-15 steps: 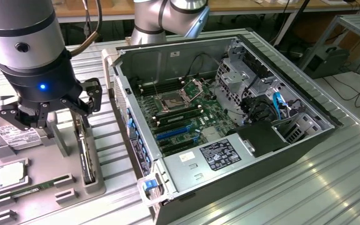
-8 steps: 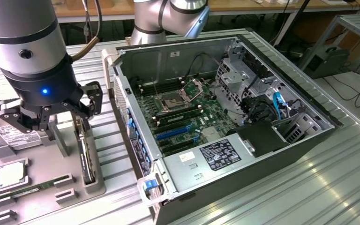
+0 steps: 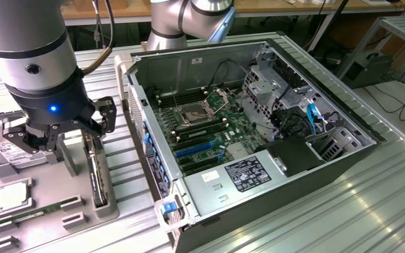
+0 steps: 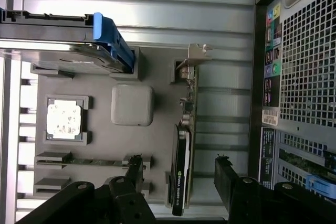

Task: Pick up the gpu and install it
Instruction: 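Pick up the gpu and move the gpu toward the slot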

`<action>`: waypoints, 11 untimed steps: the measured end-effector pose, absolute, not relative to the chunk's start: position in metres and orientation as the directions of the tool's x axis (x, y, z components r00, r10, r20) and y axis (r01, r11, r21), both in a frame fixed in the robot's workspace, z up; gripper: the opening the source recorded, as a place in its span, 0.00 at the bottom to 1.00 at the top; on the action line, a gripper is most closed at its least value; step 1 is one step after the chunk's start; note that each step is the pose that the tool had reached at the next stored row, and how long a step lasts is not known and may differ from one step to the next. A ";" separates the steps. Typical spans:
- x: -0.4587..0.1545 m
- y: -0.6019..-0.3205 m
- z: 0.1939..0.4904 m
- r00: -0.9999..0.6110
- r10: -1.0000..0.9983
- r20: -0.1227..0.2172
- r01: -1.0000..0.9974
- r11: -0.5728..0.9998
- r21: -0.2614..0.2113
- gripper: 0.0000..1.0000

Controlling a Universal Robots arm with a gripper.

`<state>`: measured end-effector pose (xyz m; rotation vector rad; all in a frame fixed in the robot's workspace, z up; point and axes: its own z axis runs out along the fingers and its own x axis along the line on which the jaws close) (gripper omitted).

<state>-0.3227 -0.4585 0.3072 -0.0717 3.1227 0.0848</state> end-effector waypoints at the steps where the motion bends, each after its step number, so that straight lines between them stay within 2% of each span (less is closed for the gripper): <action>1: -0.323 -0.459 0.306 -0.999 -0.045 -0.018 -0.046 0.998 0.051 0.66; 11: -0.323 -0.460 0.298 -0.999 -0.036 -0.018 -0.037 0.998 0.044 0.66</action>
